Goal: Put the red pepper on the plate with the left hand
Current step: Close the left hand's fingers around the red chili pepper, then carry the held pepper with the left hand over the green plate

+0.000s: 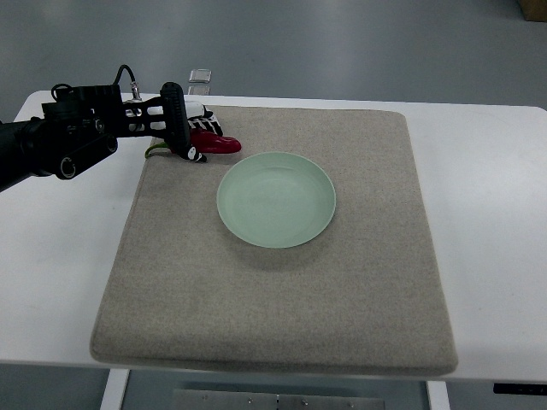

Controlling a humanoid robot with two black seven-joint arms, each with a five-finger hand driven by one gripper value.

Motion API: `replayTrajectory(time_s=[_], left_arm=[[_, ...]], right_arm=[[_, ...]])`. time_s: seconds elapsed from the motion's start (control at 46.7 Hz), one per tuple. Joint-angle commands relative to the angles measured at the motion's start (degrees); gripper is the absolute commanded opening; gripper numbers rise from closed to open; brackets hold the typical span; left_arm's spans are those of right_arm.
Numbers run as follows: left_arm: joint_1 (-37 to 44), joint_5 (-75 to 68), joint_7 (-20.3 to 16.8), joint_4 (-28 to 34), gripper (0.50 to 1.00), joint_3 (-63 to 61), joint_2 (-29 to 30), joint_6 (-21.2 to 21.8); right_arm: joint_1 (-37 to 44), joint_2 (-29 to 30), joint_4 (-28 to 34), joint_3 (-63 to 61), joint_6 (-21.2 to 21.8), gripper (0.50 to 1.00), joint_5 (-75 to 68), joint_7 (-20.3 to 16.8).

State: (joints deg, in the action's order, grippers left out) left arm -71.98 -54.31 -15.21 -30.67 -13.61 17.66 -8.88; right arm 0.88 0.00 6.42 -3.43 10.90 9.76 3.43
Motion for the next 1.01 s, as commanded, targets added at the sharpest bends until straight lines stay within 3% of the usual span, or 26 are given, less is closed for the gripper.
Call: replayTrajectory(time_s=[0.0, 0.129, 0.236, 0.857, 0.985], left_arm=[[-0.09, 0.00, 0.01, 0.09, 0.624, -0.02, 0.00, 0.00], [-0.09, 0.00, 0.01, 0.09, 0.559, -0.02, 0.00, 0.00], [-0.09, 0.00, 0.01, 0.00, 0.536, 0.07, 0.00, 0.00], [-2.02, 1.32, -0.17, -0.79, 0.546, 1.13, 0.18, -0.26], [-2.90, 1.32, -0.43, -3.33, 0.546, 1.21, 0.18, -0.26]], right_arm=[[0.00, 0.00, 0.00, 0.00, 0.00, 0.932, 0.00, 0.00], [0.00, 0.00, 0.00, 0.00, 0.00, 0.932, 0.00, 0.00], [0.00, 0.00, 0.00, 0.00, 0.00, 0.932, 0.00, 0.00], [0.00, 0.00, 0.00, 0.00, 0.00, 0.932, 0.00, 0.00], [0.00, 0.00, 0.00, 0.00, 0.00, 0.932, 0.00, 0.00]])
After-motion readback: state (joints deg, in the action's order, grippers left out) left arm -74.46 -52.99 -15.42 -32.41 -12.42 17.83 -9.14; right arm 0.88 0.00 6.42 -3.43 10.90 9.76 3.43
